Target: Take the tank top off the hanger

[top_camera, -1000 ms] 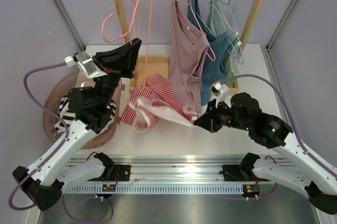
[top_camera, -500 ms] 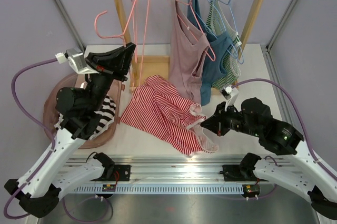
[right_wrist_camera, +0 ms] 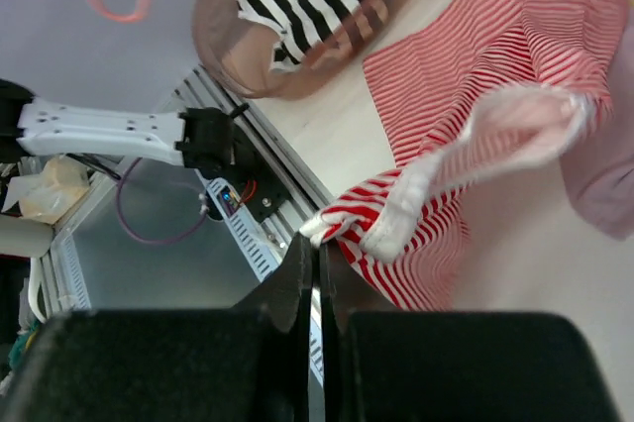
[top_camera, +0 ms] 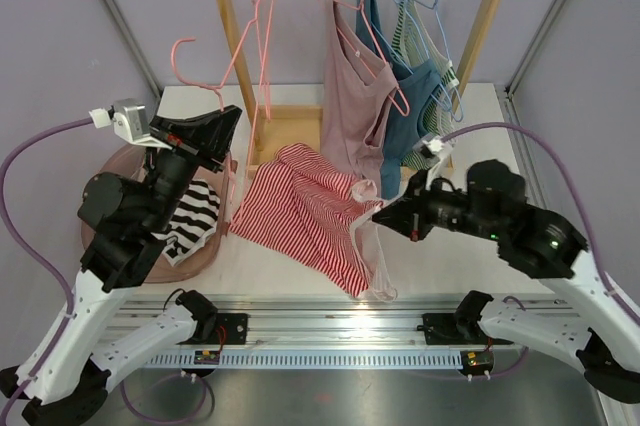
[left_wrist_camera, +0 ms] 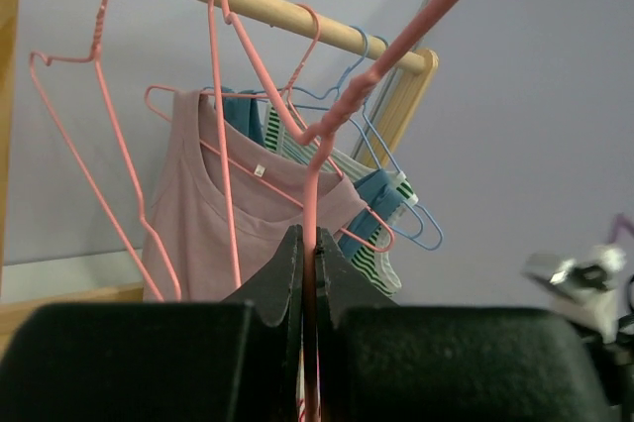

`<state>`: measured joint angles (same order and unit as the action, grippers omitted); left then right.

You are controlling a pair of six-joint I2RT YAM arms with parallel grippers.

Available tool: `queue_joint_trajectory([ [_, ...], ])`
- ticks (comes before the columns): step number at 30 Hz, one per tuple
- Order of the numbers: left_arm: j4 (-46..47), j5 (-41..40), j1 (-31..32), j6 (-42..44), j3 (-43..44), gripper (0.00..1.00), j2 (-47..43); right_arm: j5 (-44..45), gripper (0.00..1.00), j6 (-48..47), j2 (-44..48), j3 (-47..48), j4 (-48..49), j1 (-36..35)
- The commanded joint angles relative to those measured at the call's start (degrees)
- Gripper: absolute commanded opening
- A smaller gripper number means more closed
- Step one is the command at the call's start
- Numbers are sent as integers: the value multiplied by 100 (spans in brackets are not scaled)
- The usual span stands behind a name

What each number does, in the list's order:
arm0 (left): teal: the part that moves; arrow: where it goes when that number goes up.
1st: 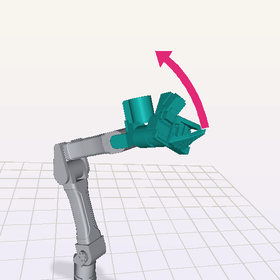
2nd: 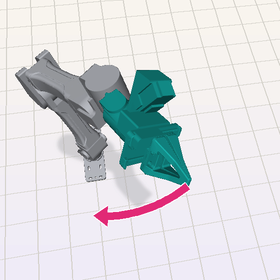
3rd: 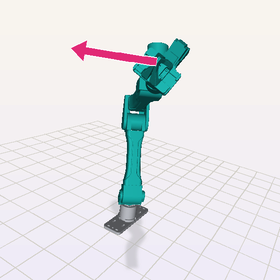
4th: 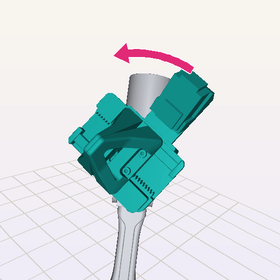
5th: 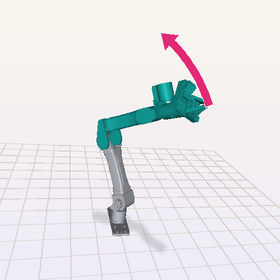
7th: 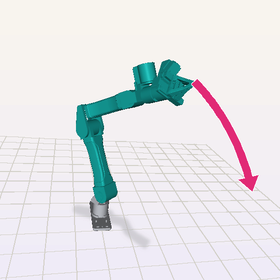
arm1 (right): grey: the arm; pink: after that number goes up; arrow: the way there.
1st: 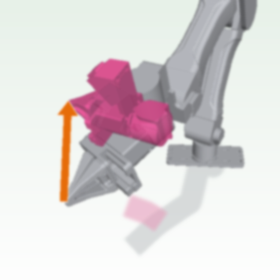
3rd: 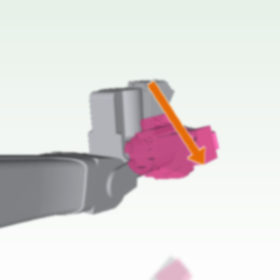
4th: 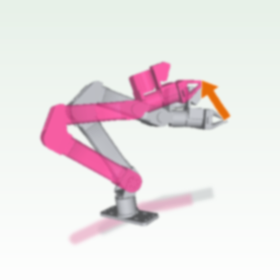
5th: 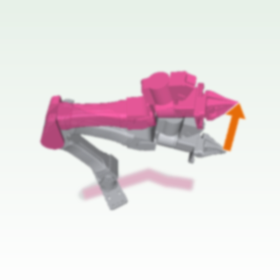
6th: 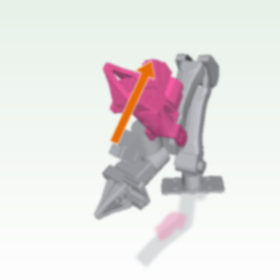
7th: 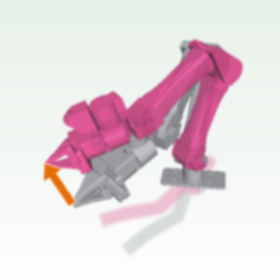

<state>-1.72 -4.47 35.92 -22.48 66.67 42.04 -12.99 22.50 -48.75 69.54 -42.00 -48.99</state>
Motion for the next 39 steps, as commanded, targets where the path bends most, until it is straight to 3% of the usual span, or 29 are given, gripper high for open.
queue_joint_trajectory([
  [1,-347,-204,29,147,407,0,-38,34,0,-465,419,1330,-262,-40],
  [6,-522,-142,38,95,627,0,32,648,0,-834,165,2606,-1256,-40],
  [8,-619,-19,38,68,785,0,172,728,0,-844,59,2618,-1320,-40],
  [18,-979,298,29,-37,1294,0,866,517,0,-213,-371,-60,242,-49],
  [25,-1682,183,38,-151,2033,0,1473,254,0,465,-1372,-1293,1351,-40],
  [27,-1875,-1,55,-204,2296,0,1674,288,11,536,-1514,-1504,1440,-40],
  [29,-2165,-150,73,-274,2464,0,1781,350,41,553,-1453,-1618,1353,-40],
  [30,-2253,-281,82,-283,2569,0,1894,472,84,536,-1314,-1636,1291,-40],
  [31,-2385,-343,90,-301,2631,0,1956,586,98,545,-1234,-1619,1204,-40],
  [36,-2991,-730,99,-257,3394,0,2588,1499,100,518,-366,-1347,422,-40],
  [39,-3256,-460,82,-117,4106,0,3230,1773,99,553,179,-1241,131,-40],
])
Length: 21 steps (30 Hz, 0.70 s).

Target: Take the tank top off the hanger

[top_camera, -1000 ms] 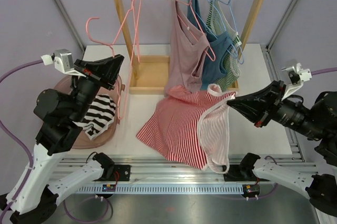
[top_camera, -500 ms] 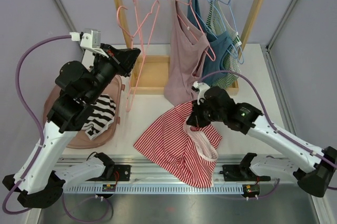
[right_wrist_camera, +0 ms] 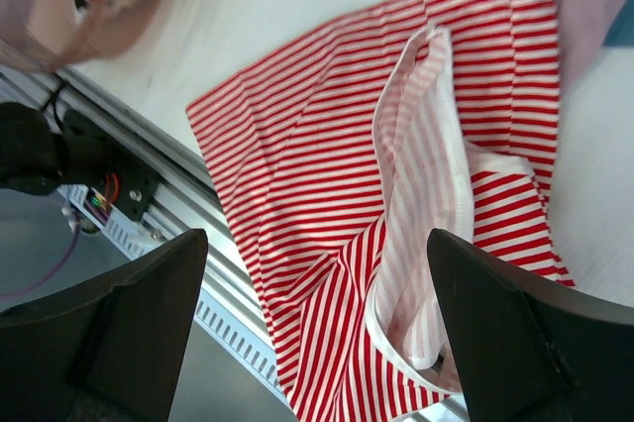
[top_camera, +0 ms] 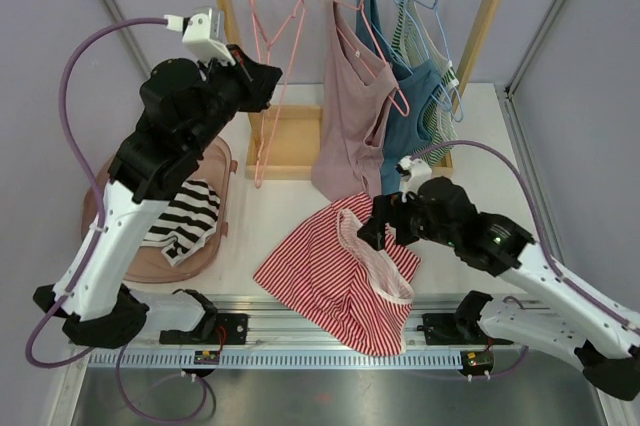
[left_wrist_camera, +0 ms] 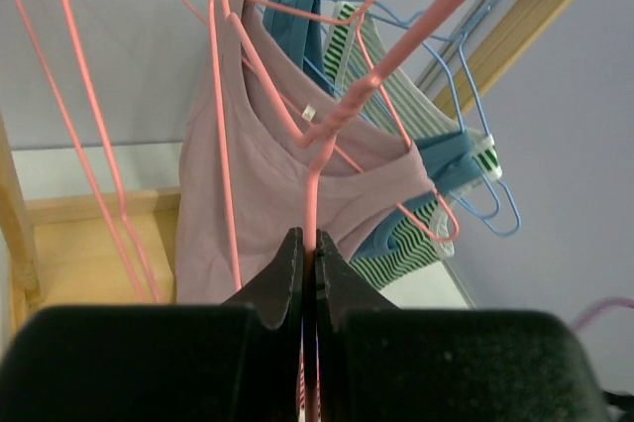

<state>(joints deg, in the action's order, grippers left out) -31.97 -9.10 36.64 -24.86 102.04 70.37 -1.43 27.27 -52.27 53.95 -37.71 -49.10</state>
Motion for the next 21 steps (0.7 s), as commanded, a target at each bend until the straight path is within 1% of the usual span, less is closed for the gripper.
queue_joint_trajectory([
  [1,-370,22,1,148,789,0,538,626,100,86,656,318,-324,-29],
  [2,-476,23,-25,140,1252,0,913,627,100,112,770,300,-368,-29],
  [4,-826,14,-87,122,1826,0,1276,635,100,138,1042,282,-421,-38],
  [5,-933,-12,-148,113,2350,0,1643,627,99,182,1113,248,-464,-38],
  [7,-1240,-83,-219,61,2819,0,1988,592,99,218,1298,204,-500,-29],
  [9,-1365,65,-394,-1,3320,0,2356,522,100,262,1438,116,-448,-29],
  [12,-1085,180,-632,-194,3279,0,2507,390,99,305,1527,-16,-333,-29],
  [19,-268,663,-1071,-273,3278,0,2876,179,99,297,1465,-271,-35,-38],
  [21,-118,682,-1159,-247,3279,0,2947,170,100,323,1448,-385,115,-29],
])
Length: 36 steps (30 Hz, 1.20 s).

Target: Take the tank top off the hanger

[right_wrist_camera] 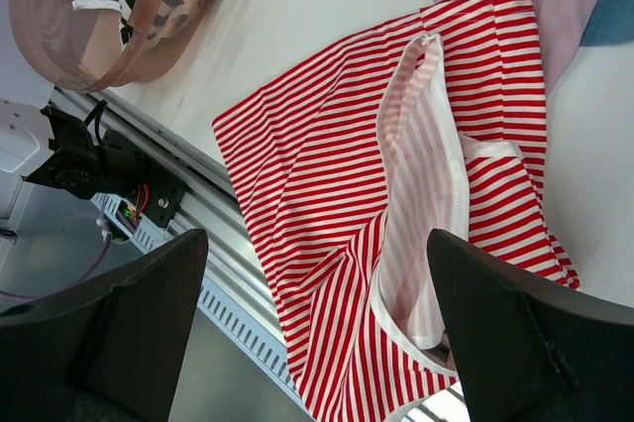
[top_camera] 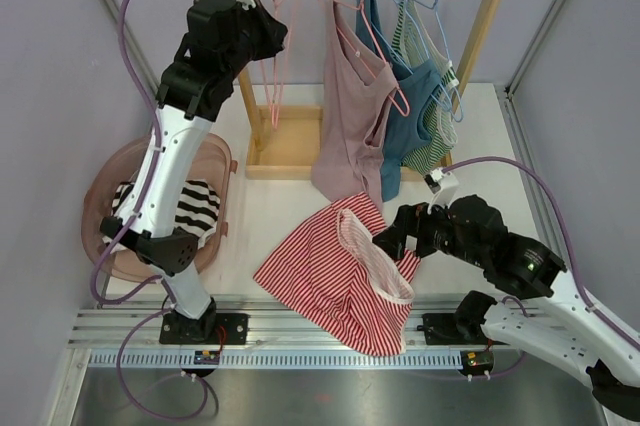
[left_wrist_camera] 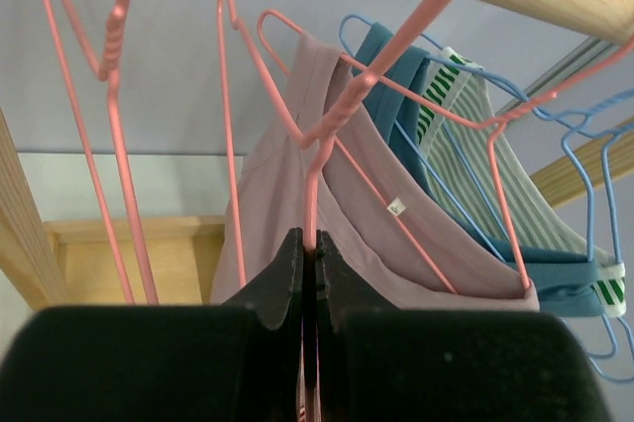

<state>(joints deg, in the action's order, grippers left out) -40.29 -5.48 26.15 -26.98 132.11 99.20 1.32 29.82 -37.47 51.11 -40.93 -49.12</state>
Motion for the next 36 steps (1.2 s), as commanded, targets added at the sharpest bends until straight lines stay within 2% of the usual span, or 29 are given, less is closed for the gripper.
queue_joint_trajectory([
  [1,751,302,-154,26,332,0,143,-280,100,94,-41,-145,515,-36],
  [11,566,407,-330,35,333,0,434,-335,99,129,-436,-471,656,-27],
  [14,593,442,-330,44,341,3,399,-221,100,120,-708,-514,665,-27],
  [17,593,512,-330,27,341,26,293,-360,100,59,-1112,-523,656,-27],
  [18,593,565,-330,9,289,39,189,-309,100,85,-1339,-523,647,-36],
  [21,593,1021,-330,18,183,50,-14,121,99,111,-1779,-515,542,-123],
  [23,593,1310,-321,18,8,67,-295,516,100,208,-2156,-480,446,-272],
  [25,619,1452,-304,53,-333,99,-688,850,100,340,-2465,-410,305,-378],
  [30,918,1664,-269,105,-1459,99,-1796,1458,100,524,-3660,-303,277,-651],
  [36,918,1611,-234,220,-2672,99,-3195,1239,99,577,-4899,-400,874,-739],
])
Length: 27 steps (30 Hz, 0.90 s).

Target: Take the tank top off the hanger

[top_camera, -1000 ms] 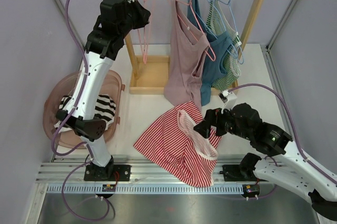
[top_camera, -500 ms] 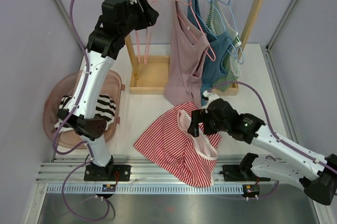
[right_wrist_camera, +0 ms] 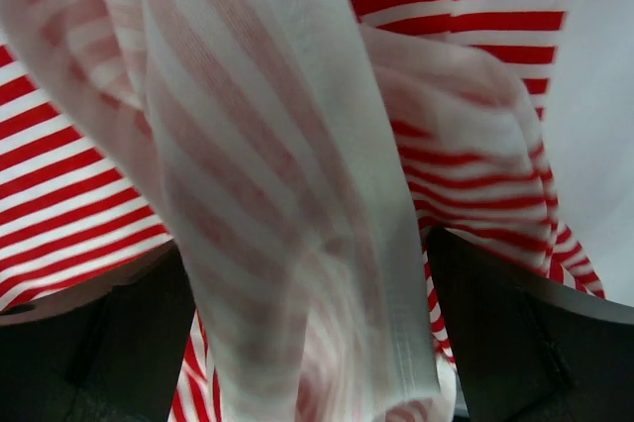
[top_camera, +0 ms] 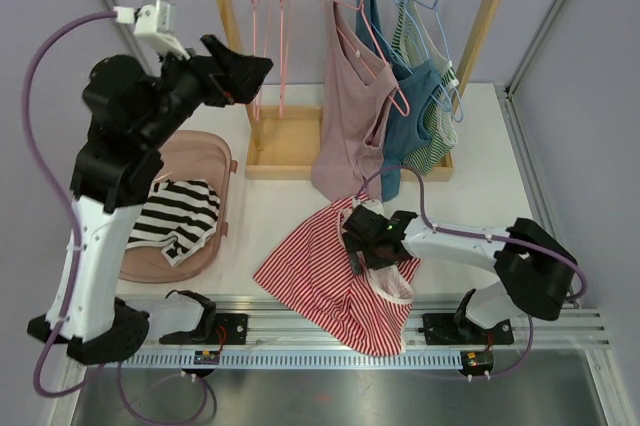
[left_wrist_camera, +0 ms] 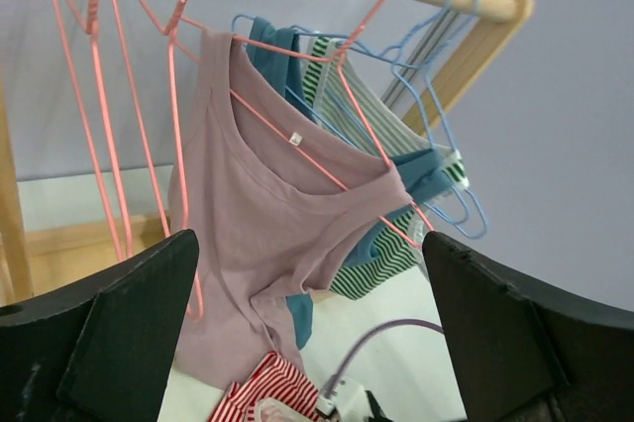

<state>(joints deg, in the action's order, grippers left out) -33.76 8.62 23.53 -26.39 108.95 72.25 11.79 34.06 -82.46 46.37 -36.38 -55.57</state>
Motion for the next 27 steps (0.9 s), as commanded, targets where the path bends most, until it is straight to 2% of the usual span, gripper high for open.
queue_joint_trajectory([
  [1,256,184,38,169,-478,99,-666,140,99,179,-568,65,465,-120],
  [3,116,149,46,266,-777,99,-1070,60,98,197,-1052,74,631,-155],
  [5,-129,-35,47,371,-980,99,-1335,-133,85,215,-1429,74,790,-191],
  [6,-209,-114,47,406,-1068,99,-1493,-177,60,241,-1536,74,877,-217],
  [8,-394,-343,47,485,-1445,99,-2002,-203,30,320,-1738,144,896,-270],
  [9,-447,-405,47,521,-1594,99,-2169,-221,3,320,-1756,197,922,-305],
  [10,-491,-501,47,556,-1874,99,-2537,-265,0,294,-1739,232,931,-331],
  [13,-711,-1167,47,749,-2559,99,-3240,-353,0,171,-1424,469,870,-586],
  [17,-729,-1801,47,995,-3386,99,-4049,-415,0,-31,-407,890,685,-780],
  [22,-773,-2574,47,847,-4213,99,-4990,-309,0,-294,484,1629,395,-824],
  [23,-660,-2672,47,803,-4641,99,-5367,-318,0,-417,668,1856,360,-815],
  [27,-606,-3225,47,688,-5427,99,-6213,-677,0,-760,819,2647,167,-815],
])
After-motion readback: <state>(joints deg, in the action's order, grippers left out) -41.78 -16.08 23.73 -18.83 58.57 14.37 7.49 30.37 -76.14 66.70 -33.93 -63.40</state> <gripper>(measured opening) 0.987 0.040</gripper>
